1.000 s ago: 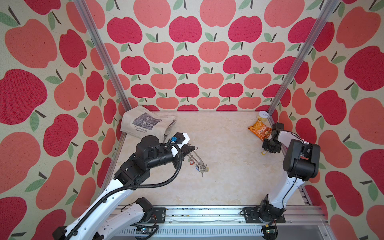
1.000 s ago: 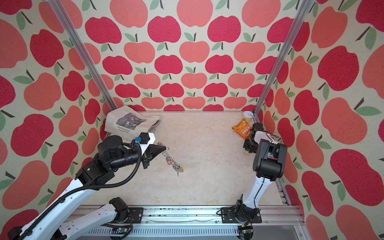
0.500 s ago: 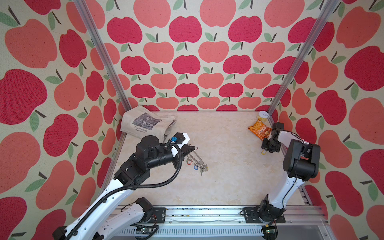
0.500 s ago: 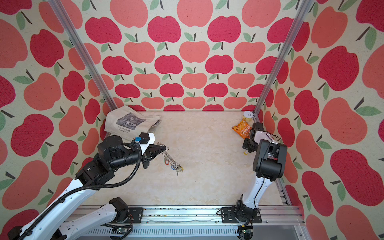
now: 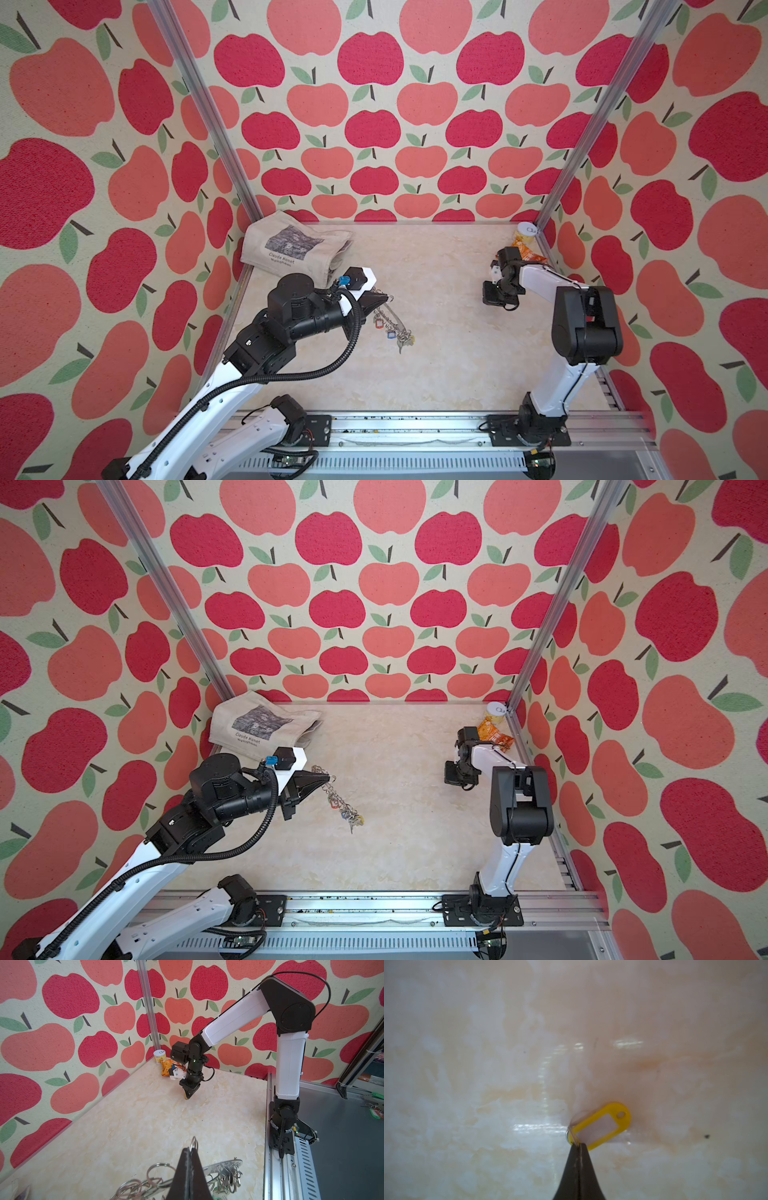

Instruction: Put the keys on the keyring

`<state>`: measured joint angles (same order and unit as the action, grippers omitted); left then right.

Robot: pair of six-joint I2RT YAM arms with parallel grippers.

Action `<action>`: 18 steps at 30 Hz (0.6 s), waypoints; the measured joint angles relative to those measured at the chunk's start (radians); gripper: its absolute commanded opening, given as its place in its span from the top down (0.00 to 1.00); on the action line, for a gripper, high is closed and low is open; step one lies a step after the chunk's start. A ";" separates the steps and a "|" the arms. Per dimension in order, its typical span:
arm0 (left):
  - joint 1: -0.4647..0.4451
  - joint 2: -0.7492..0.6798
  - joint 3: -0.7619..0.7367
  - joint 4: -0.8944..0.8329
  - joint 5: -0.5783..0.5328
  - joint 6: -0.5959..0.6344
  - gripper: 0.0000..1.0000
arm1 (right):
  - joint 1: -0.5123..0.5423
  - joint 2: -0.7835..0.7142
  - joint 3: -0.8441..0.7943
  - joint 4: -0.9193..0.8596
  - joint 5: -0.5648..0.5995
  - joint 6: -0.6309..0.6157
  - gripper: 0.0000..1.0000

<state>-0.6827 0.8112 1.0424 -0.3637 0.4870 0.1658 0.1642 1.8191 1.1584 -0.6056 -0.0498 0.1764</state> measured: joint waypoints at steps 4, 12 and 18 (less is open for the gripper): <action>0.000 -0.012 -0.020 0.000 -0.004 -0.023 1.00 | 0.153 -0.023 -0.027 -0.011 -0.010 0.020 1.00; -0.047 -0.030 -0.038 -0.005 -0.058 -0.044 1.00 | 0.455 -0.050 -0.052 -0.023 -0.008 0.113 1.00; -0.073 -0.032 -0.041 -0.006 -0.096 -0.043 1.00 | 0.599 -0.075 -0.065 -0.021 -0.020 0.181 0.90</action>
<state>-0.7555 0.7795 1.0012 -0.3698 0.3912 0.1230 0.7628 1.7439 1.0935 -0.6270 -0.0696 0.3573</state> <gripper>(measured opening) 0.054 0.057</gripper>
